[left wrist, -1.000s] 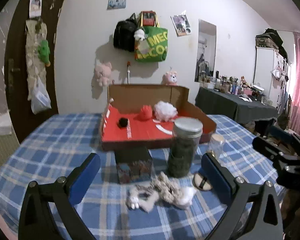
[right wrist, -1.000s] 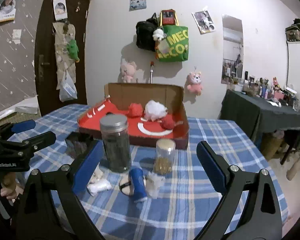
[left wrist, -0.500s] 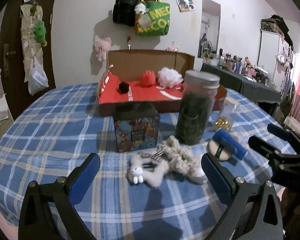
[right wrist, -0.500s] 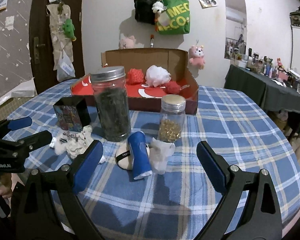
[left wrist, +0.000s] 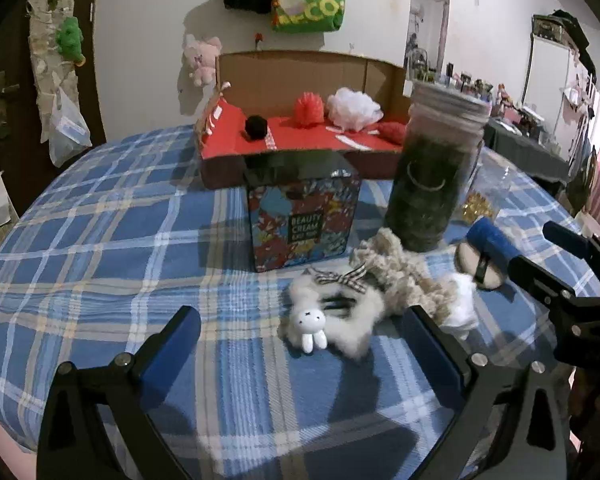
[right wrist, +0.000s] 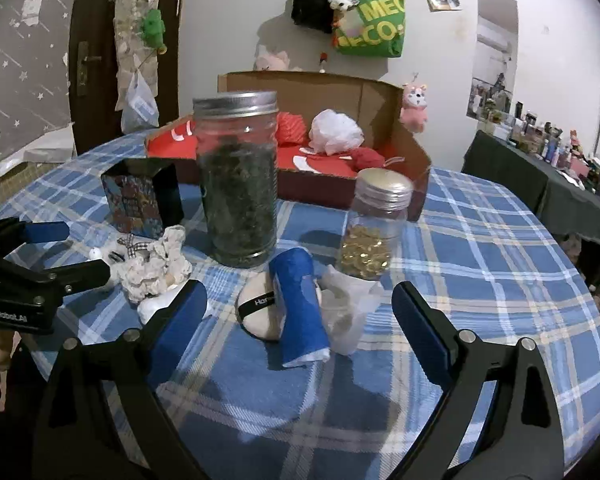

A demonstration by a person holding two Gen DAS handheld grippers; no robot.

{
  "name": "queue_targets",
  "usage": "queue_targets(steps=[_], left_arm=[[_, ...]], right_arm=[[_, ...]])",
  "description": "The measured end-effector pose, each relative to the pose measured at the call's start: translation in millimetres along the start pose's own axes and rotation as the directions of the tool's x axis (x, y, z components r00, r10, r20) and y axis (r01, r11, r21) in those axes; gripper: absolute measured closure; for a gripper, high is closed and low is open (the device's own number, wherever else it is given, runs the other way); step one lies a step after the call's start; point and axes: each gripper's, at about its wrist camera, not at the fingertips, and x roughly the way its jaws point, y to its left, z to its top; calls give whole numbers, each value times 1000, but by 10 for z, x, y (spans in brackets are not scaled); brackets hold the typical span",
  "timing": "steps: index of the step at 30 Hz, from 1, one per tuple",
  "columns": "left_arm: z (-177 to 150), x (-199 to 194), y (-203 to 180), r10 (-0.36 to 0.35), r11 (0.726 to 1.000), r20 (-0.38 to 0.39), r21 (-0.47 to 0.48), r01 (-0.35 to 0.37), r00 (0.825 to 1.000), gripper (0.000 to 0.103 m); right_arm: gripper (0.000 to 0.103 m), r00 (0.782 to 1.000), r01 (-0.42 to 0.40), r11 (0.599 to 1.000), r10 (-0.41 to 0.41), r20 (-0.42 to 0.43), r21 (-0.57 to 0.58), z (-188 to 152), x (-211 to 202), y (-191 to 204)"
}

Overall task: Organize soft objects
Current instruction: 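Grasp the white bunny scrunchie with the left tool while the right tool grasps the blue foam tube, then lift the bunny scrunchie and blue tube and carry both into the box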

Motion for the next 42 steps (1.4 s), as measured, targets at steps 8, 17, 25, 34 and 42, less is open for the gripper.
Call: queue_targets(steps=[8,17,25,34,42], left_arm=[[-8,159,-60,-40,997,-32,60,42,999,63],[48,13,-104,-93,995,-7,47,93,996,63],[91,-63,-144,-96,994,12,59,95,995,63],[121,-114,-116,-93,995,13,47,92,996,63],[224,-279,-94,-87,995,51,46,85,995,63]], right_arm=[[79,994,-54,998,56,-91,21,-71,235,-37],[81,996,-80,996,81,-35,26,-51,71,-76],[81,994,-101,994,102,-28,43,-17,27,-93],[81,994,-102,993,104,-21,62,13,-18,-168],[81,995,-95,993,96,-5,71,85,-84,-249]])
